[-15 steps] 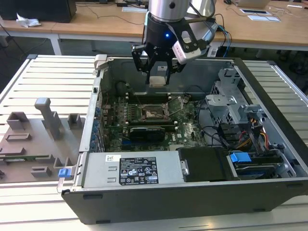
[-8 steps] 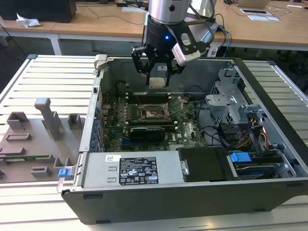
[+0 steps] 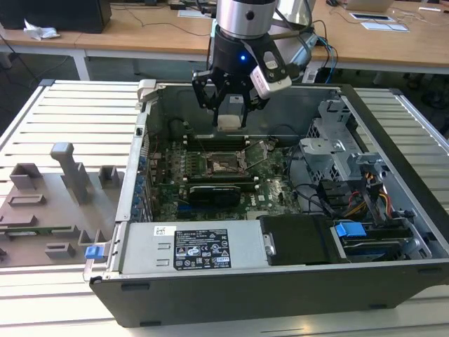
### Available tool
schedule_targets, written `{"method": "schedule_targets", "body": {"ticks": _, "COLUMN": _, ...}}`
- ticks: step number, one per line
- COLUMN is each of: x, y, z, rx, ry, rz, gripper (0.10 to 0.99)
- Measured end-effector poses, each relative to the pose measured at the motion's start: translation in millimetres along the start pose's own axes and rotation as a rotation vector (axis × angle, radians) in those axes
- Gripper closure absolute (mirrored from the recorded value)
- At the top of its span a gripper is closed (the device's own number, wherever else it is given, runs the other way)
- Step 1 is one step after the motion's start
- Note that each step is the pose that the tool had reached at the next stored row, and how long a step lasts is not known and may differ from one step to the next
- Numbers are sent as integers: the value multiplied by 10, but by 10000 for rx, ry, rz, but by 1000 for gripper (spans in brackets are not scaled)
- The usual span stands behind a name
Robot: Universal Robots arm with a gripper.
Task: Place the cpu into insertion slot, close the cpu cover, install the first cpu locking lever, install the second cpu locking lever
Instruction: 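Place the cpu into insertion slot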
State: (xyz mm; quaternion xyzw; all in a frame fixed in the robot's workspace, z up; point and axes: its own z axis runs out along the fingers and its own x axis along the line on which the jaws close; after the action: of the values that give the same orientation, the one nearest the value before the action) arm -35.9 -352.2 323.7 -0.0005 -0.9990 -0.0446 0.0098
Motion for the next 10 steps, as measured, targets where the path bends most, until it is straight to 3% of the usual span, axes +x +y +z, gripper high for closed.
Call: {"method": "schedule_targets", "body": {"ticks": 10, "x": -1, "y": -6, "z": 67, "rx": -1, "ry": -1, "rz": 0, "gripper": 541}}
